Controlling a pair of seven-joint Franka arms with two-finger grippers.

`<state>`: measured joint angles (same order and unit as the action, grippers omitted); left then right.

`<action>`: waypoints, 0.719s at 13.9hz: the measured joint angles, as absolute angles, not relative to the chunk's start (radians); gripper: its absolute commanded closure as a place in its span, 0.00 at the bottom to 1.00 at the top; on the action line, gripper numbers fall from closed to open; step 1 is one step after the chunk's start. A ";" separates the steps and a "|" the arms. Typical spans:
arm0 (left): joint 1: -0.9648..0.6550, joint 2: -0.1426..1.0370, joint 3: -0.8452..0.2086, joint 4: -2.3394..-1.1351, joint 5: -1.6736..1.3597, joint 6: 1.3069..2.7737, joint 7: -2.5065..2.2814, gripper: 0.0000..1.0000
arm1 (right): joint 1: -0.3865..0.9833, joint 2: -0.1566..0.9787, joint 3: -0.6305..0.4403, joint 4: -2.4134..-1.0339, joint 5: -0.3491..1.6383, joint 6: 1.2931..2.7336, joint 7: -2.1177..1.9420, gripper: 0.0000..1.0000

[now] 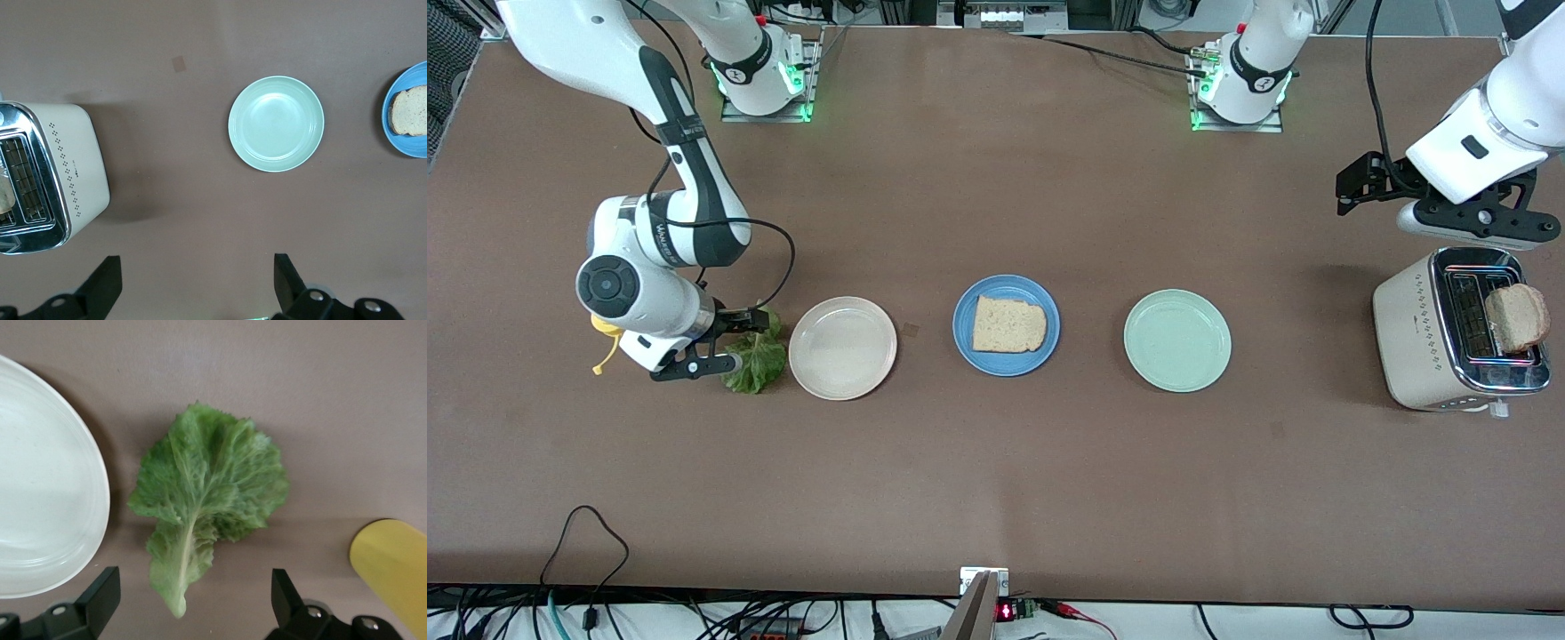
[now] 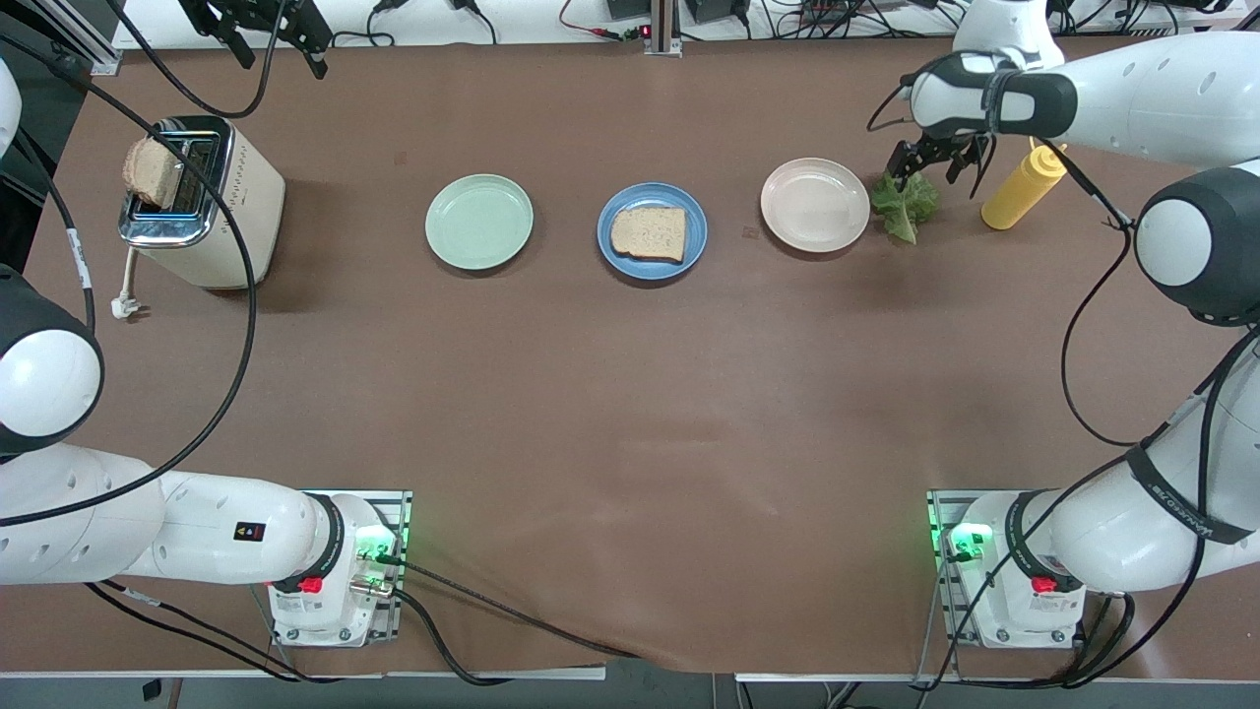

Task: Make sandwich in blue plate with both arms
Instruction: 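Reach the right gripper down to the lettuce leaf and grasp its stem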

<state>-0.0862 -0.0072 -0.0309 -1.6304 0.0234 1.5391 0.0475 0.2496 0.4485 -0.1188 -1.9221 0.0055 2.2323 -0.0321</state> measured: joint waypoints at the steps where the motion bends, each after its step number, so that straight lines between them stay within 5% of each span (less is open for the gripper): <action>1: -0.086 -0.007 -0.031 -1.630 0.023 1.539 0.047 0.00 | 0.252 0.448 -0.119 -1.936 0.006 2.246 -0.032 0.00; 10: -0.085 -0.007 -0.031 -1.631 0.023 1.539 0.047 0.00 | 0.269 0.488 -0.118 -1.958 0.005 2.275 -0.033 0.03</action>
